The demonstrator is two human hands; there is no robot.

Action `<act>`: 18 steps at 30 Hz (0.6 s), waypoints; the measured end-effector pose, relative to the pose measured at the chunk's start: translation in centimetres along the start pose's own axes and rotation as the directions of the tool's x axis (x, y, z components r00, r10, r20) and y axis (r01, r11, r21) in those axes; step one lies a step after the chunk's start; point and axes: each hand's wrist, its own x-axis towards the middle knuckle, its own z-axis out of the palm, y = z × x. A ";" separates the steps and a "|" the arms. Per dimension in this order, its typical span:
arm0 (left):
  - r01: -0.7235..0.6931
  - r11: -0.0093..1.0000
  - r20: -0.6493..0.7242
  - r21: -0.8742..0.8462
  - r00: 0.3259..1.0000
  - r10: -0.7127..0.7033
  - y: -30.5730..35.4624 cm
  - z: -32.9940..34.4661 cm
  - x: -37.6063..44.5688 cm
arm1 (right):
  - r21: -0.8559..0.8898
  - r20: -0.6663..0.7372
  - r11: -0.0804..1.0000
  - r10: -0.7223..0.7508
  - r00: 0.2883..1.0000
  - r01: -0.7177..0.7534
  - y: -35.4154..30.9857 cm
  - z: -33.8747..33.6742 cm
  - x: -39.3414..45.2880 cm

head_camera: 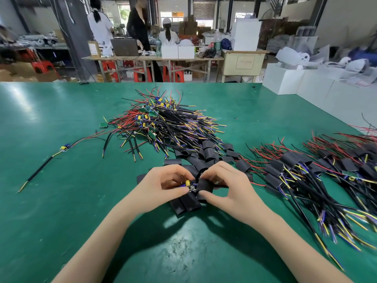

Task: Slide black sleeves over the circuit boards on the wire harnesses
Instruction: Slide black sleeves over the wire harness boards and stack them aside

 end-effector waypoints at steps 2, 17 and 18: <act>-0.012 1.000 0.006 0.017 1.000 0.012 0.0 0.1 -0.1 | -0.003 -0.017 1.000 0.010 1.000 -0.010 -0.1 0.1 0.0; -0.091 0.989 -0.065 0.116 0.993 0.099 -0.7 1.2 0.2 | 0.046 -0.061 0.996 0.082 0.995 -0.079 0.1 0.0 0.1; -0.090 0.989 -0.063 0.119 0.993 0.098 -0.6 1.2 0.2 | 0.013 -0.053 0.997 0.077 0.996 -0.076 0.1 0.0 0.1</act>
